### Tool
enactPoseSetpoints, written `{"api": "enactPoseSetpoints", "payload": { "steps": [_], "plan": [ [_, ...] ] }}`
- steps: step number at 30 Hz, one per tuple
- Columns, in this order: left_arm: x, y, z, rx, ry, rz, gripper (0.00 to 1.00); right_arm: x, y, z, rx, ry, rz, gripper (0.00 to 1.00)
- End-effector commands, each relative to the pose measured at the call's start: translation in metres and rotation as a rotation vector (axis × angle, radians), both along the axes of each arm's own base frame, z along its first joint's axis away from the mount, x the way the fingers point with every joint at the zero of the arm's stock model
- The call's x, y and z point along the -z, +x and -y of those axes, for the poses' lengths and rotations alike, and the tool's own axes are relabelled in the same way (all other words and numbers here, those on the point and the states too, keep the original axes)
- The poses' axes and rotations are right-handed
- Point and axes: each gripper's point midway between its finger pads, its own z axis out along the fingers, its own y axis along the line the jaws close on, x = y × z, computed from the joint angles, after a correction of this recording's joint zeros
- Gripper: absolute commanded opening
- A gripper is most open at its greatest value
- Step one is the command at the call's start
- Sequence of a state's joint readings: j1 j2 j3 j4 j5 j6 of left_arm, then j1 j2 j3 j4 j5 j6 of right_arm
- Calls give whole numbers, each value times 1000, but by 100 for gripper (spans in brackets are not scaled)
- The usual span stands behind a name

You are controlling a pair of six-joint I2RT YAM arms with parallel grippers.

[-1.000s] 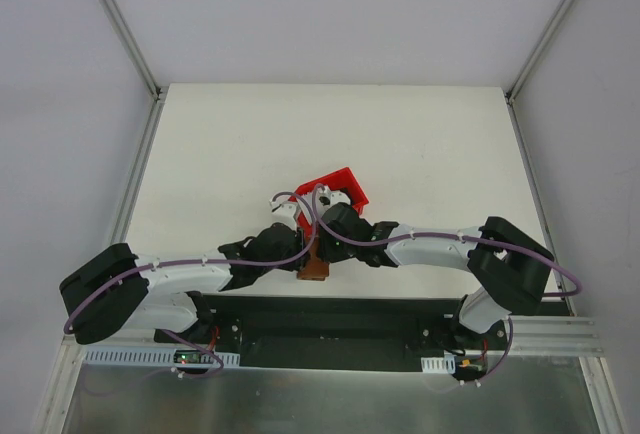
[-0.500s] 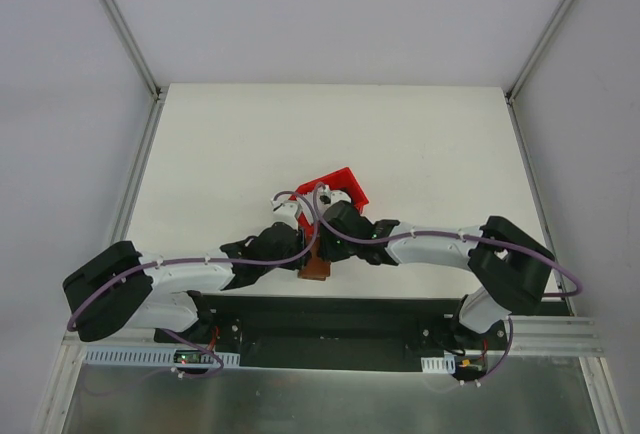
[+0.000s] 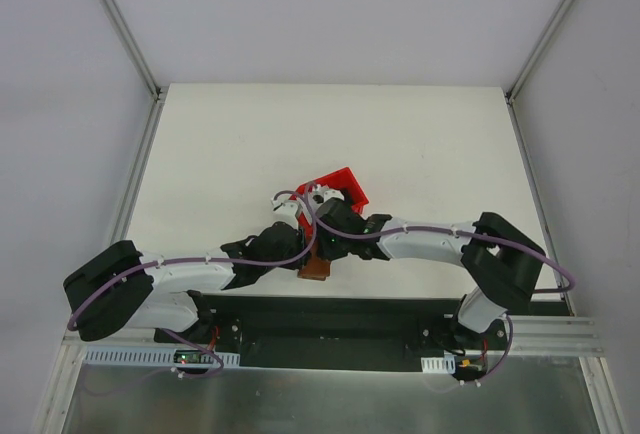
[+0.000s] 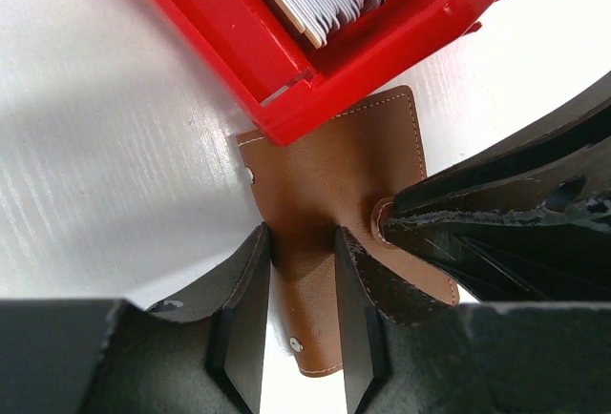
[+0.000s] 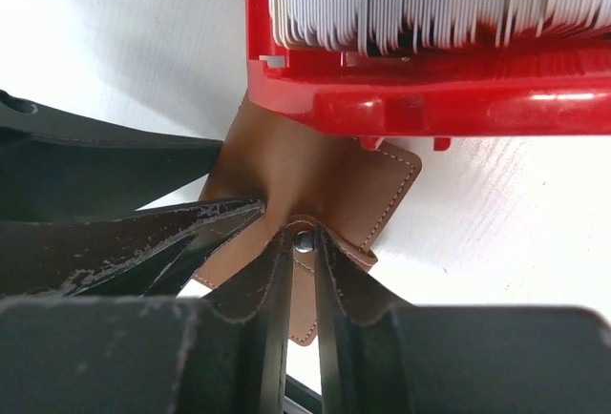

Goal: Put the credit cards into the card holder
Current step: Close the card holder at the center of the board.

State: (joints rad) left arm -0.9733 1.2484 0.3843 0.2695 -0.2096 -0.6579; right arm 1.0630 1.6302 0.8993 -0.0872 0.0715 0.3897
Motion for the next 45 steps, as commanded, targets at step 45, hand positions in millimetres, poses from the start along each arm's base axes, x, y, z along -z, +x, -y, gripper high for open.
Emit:
{"api": "enactPoseSetpoints", "payload": {
  "steps": [45],
  "plan": [
    [12,-11,-9,7,25,-48,27,94,-93,43,1,-454,-129,7]
  ]
}}
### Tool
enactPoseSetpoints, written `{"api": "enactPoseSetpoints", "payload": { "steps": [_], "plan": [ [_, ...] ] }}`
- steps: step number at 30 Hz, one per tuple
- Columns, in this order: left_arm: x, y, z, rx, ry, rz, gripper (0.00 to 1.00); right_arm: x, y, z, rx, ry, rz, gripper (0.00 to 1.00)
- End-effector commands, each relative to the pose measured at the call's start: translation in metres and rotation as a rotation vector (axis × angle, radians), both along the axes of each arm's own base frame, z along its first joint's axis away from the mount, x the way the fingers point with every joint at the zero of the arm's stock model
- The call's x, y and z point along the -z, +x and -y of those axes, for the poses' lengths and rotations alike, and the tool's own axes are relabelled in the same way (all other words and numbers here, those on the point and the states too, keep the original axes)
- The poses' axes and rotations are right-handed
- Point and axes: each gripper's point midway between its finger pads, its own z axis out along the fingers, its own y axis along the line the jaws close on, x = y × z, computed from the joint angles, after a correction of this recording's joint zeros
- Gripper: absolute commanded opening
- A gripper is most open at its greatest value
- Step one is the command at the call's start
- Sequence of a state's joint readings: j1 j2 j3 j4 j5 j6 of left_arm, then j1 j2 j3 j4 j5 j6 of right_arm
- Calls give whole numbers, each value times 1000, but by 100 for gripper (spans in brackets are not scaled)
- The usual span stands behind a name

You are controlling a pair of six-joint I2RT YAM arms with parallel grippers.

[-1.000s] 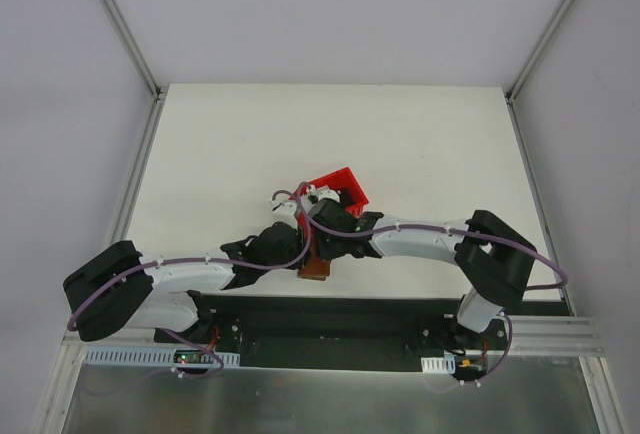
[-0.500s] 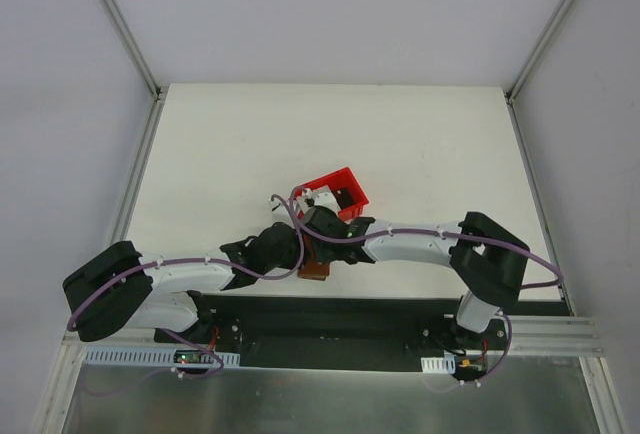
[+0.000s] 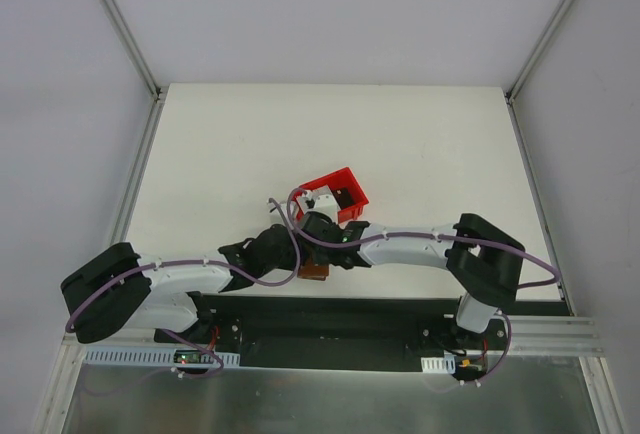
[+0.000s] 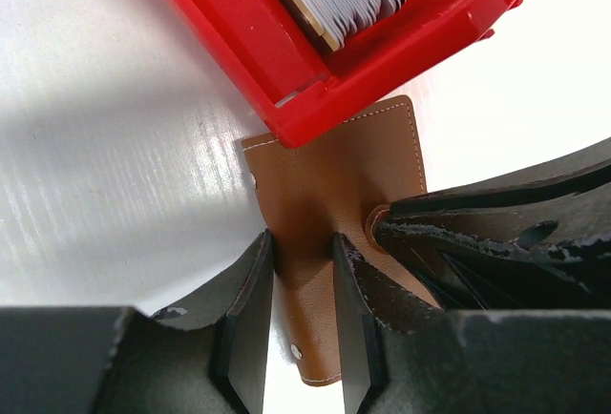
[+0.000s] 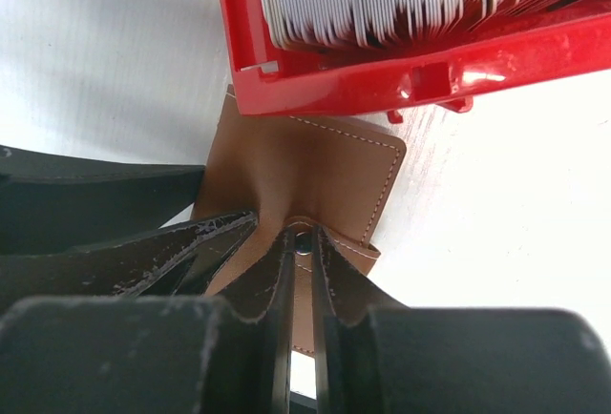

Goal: Put the credit cards into the card holder
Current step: Close the card holder at the center of the board.

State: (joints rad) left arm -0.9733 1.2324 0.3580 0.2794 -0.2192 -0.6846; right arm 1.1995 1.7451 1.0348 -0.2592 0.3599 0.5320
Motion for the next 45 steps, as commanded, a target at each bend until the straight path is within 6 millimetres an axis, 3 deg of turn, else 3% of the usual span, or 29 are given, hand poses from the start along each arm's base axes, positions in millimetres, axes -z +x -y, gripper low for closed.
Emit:
{"api": "enactPoseSetpoints", "payload": {
  "steps": [1,4,9,14,23,35,39,45],
  "plan": [
    [9,-10,-4,32,37,-41,26,79,-85,45,-96,-254,-236,9],
    [8,-9,-4,33,35,-38,27,62,-70,36,-111,-196,-186,18],
    [9,-9,-4,33,38,-38,25,34,-56,16,-153,-81,-147,21],
    [8,-8,-4,32,43,-36,25,22,-52,9,-173,-37,-141,27],
    [8,-8,-5,32,47,-37,25,-2,-35,3,-125,145,-115,24],
    [8,-8,-3,36,48,-38,24,-1,-35,5,-119,182,-141,1],
    [7,-7,-3,35,50,-37,24,4,-36,8,-117,165,-157,1],
    [7,-7,-3,35,48,-36,24,26,-49,21,-127,38,-194,1]
  ]
}}
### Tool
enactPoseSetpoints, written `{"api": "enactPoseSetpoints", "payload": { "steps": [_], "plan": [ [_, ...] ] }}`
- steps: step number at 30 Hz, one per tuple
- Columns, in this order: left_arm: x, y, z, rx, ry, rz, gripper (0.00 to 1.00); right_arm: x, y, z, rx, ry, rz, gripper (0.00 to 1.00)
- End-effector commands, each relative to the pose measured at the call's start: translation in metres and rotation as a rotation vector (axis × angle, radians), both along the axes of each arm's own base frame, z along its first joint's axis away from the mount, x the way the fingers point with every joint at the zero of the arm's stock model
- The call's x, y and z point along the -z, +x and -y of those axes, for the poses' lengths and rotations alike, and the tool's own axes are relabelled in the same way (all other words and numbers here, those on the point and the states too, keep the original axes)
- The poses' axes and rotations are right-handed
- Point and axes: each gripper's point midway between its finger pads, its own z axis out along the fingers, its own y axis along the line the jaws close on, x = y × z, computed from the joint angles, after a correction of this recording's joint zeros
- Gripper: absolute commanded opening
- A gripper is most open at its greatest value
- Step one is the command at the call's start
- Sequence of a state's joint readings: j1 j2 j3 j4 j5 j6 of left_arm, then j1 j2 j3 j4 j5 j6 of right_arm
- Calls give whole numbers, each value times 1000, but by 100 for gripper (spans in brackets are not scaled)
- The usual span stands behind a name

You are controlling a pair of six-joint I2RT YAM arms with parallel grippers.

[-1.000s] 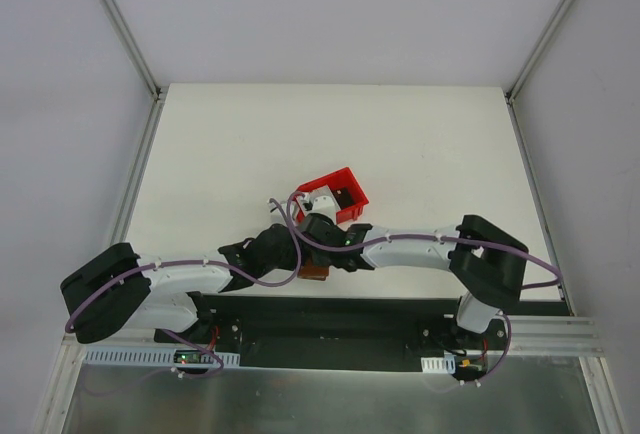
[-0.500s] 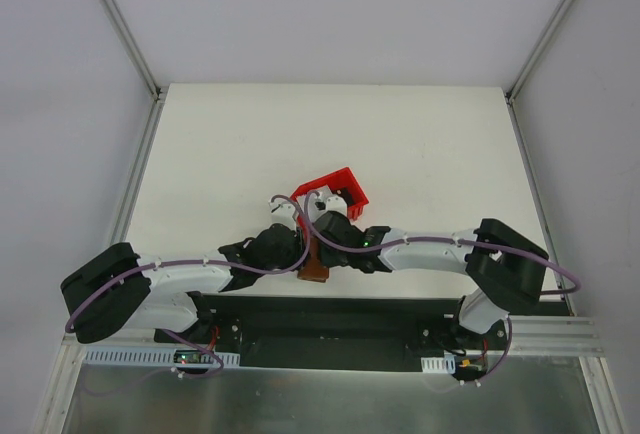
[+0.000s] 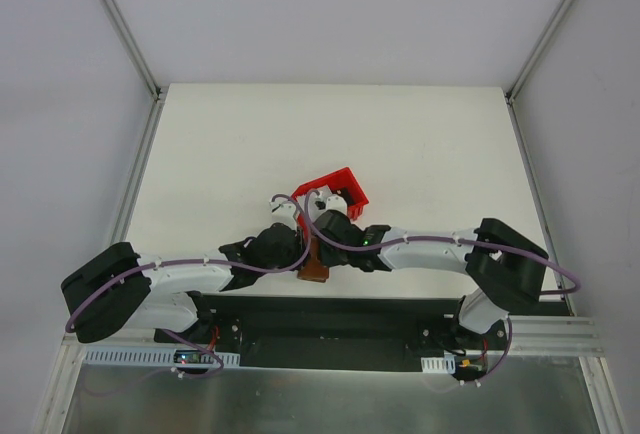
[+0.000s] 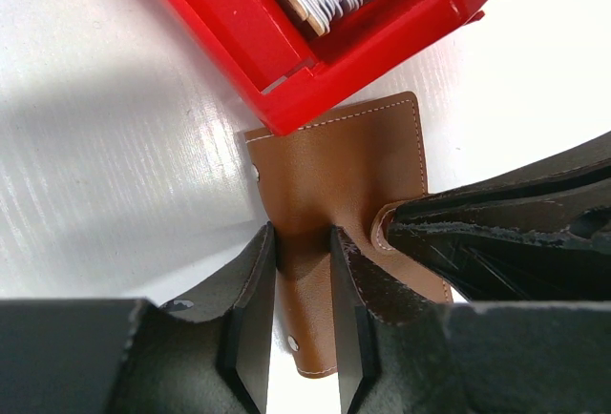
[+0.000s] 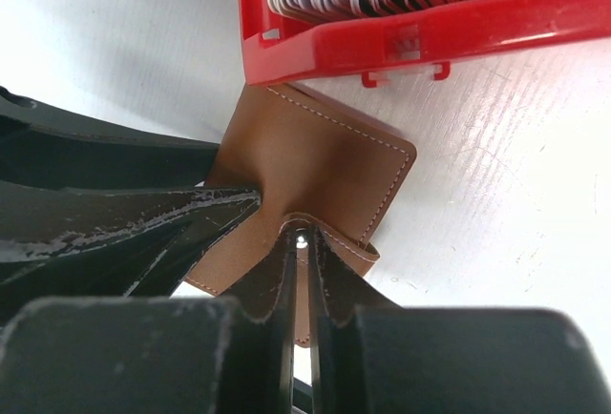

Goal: Put the credit cards into the card holder
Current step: Close the card holder at the center of the board.

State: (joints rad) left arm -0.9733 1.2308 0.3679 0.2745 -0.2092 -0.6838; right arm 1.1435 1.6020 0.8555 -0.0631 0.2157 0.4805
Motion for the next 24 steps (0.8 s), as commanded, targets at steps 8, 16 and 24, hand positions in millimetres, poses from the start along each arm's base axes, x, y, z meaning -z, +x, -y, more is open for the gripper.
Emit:
{"api": "enactPoseSetpoints", "payload": {
  "steps": [8,16,24],
  "plan": [
    [10,-7,-6,26,53,-35,24,60,-57,36,-51,-301,-159,1],
    [8,-7,-9,16,51,-25,24,55,-52,31,-73,-268,-145,1],
    [-2,-4,-12,4,42,0,31,38,-33,24,-88,-205,-106,7]
  ]
}}
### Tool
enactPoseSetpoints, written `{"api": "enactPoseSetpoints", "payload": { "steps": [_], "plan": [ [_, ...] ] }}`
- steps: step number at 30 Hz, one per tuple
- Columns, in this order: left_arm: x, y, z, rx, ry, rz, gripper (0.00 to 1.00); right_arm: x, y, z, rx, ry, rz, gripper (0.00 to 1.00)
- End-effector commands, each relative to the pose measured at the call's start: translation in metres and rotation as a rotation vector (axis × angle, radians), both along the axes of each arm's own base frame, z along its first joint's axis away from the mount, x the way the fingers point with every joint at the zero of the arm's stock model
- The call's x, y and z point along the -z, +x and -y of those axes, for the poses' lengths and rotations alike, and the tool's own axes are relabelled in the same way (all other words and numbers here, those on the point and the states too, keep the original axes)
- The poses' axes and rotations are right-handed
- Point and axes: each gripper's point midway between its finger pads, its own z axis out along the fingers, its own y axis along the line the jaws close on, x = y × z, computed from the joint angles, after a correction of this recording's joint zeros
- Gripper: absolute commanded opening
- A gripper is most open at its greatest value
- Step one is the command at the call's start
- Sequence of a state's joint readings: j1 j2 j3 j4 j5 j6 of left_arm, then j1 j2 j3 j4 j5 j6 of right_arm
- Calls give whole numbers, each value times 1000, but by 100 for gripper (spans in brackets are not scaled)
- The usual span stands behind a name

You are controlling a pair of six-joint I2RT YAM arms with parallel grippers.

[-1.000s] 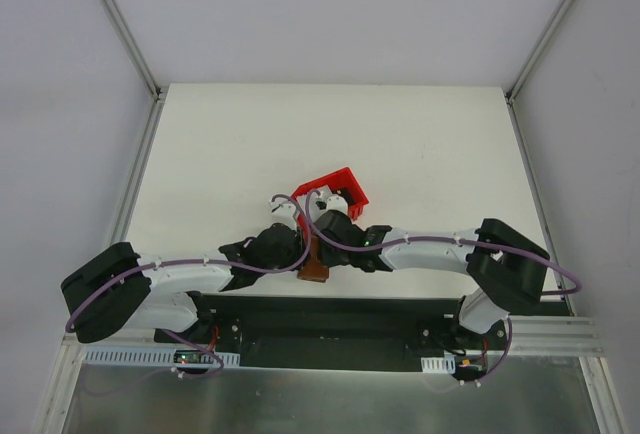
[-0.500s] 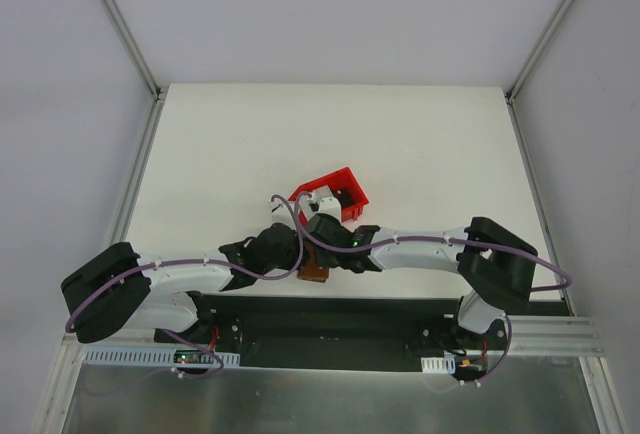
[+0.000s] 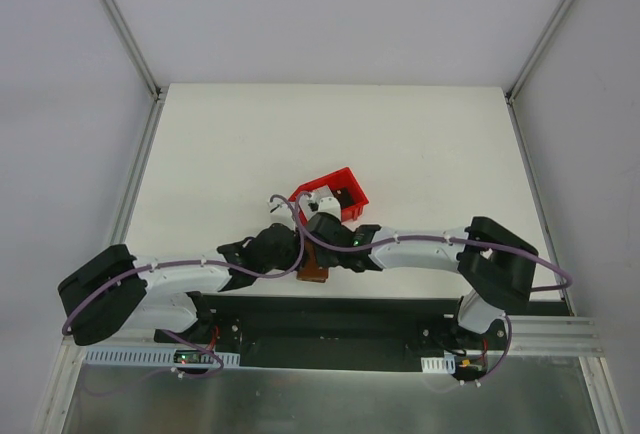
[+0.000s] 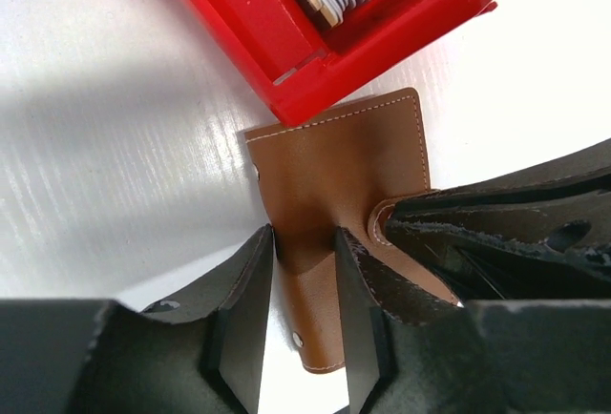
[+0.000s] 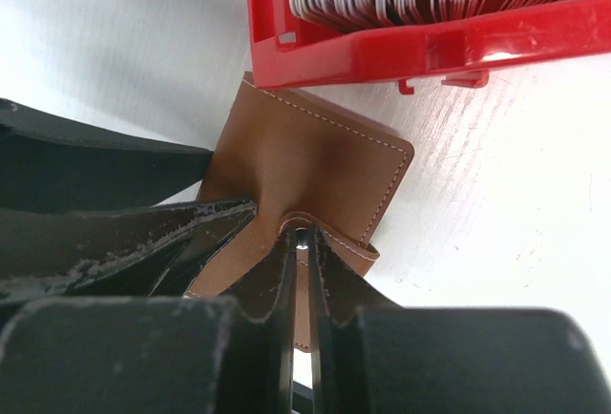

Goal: Put the credit cards into the card holder
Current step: Close the card holder at the center of the board.

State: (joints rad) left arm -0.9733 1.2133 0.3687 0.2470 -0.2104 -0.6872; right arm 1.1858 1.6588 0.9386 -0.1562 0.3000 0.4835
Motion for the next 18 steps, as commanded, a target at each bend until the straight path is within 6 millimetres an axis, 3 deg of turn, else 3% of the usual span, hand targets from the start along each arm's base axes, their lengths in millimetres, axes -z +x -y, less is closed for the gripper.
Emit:
{"api": "enactPoseSetpoints", "payload": {
  "steps": [1,4,6,11,14,18],
  "plan": [
    [-3,-2,-10,3,35,11,37,33,-31,27,-95,-114,-135,11],
    [-11,1,-12,-6,29,36,44,17,-21,25,-97,-78,-86,29],
    [-18,3,-14,-13,28,56,52,4,-14,20,-109,-30,-43,28],
    [-33,9,-20,-36,29,91,75,-27,6,22,-90,31,74,43],
    [-42,11,-25,-56,24,113,99,-47,13,21,-88,104,134,49],
    [-50,13,-40,-103,36,132,99,-63,12,28,-85,162,172,55]
  ]
}}
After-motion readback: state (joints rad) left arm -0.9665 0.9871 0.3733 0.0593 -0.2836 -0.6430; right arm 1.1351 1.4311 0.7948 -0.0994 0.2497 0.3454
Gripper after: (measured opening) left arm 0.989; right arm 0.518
